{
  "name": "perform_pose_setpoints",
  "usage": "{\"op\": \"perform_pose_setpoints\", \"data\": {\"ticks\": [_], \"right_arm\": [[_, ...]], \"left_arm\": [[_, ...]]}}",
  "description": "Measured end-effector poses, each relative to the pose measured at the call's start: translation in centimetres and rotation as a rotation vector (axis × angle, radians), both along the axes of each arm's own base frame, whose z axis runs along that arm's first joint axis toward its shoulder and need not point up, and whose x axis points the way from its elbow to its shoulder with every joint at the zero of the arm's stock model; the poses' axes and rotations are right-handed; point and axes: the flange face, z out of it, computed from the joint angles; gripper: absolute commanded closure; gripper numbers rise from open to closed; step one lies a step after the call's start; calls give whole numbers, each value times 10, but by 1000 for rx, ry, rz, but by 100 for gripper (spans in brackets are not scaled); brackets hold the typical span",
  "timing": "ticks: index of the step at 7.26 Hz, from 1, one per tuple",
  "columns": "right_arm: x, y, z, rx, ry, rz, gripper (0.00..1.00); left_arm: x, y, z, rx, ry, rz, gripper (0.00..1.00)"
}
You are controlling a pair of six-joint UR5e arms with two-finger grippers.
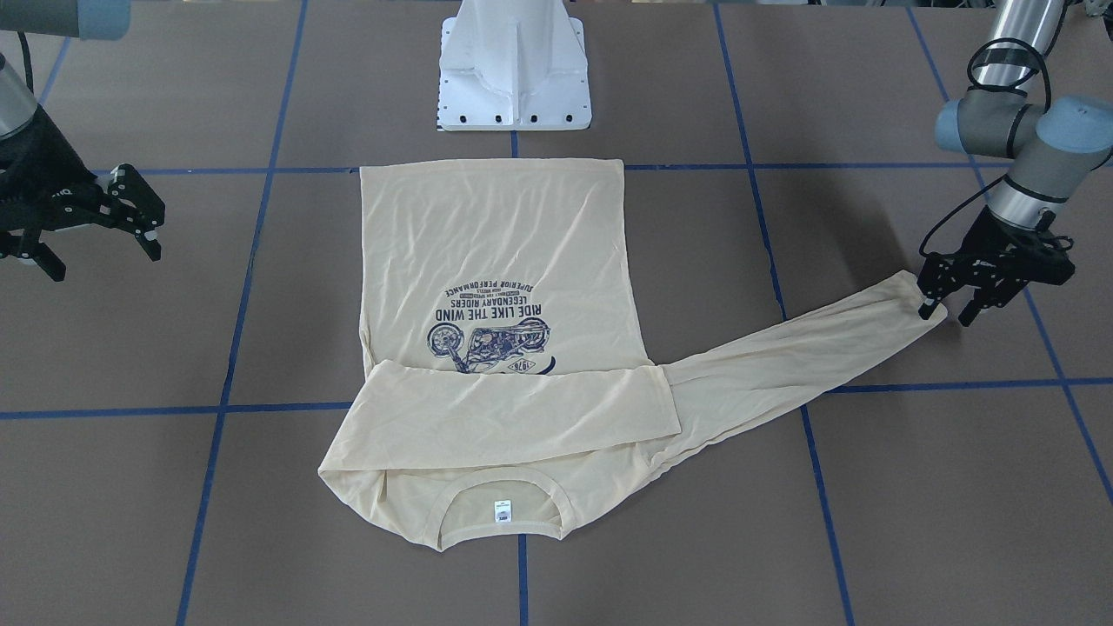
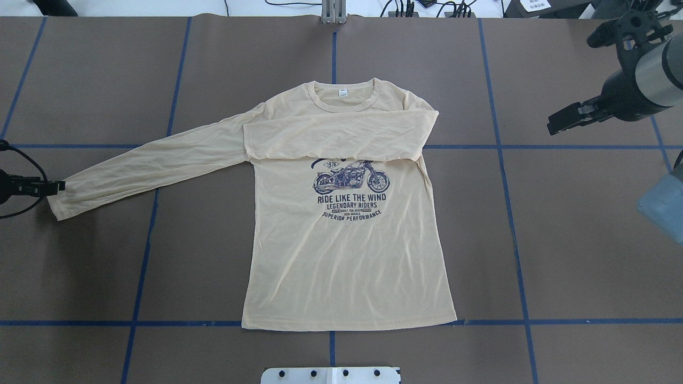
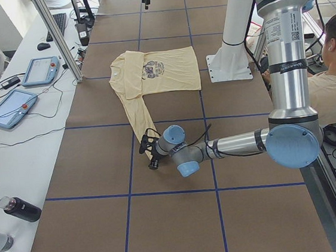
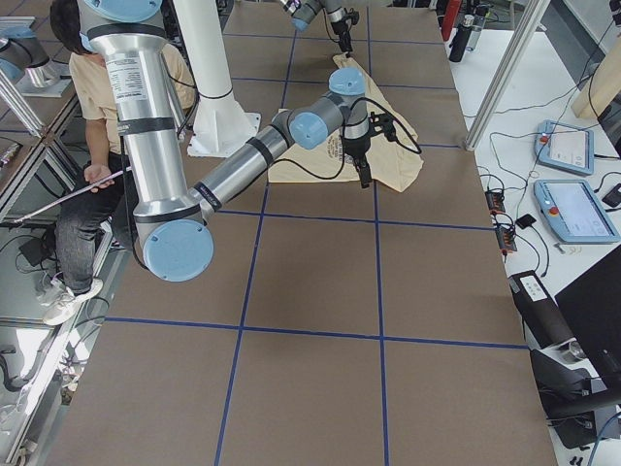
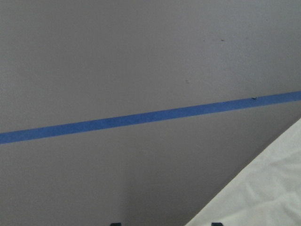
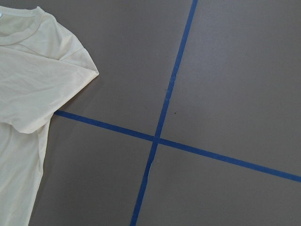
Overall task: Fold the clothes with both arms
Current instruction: 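Grasp the sleeve cuff nearest the left gripper with the left gripper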
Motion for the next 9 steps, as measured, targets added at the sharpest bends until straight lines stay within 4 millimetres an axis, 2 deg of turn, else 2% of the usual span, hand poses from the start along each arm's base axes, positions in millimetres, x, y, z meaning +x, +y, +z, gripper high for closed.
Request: {"op": "perform_pose_setpoints", "data": {"ticks": [2,6,7,8,9], "right_arm": [[0,0,-1,1,-1,1,0],[1,-1,-1,1,-1,2,0],[0,-1,-1,1,-1,2,0],[0,-1,-1,1,-1,2,0],[0,-1,-1,2,-2,2,0]], "left_arm": [[3,2,-2,7,5,8,49],[3,5,-1,10,5,13,49],[3,6,-1,11,6,15,65],[3,7,-1,12,7,16,88],[2,7,-1,13,8,17,100]]}}
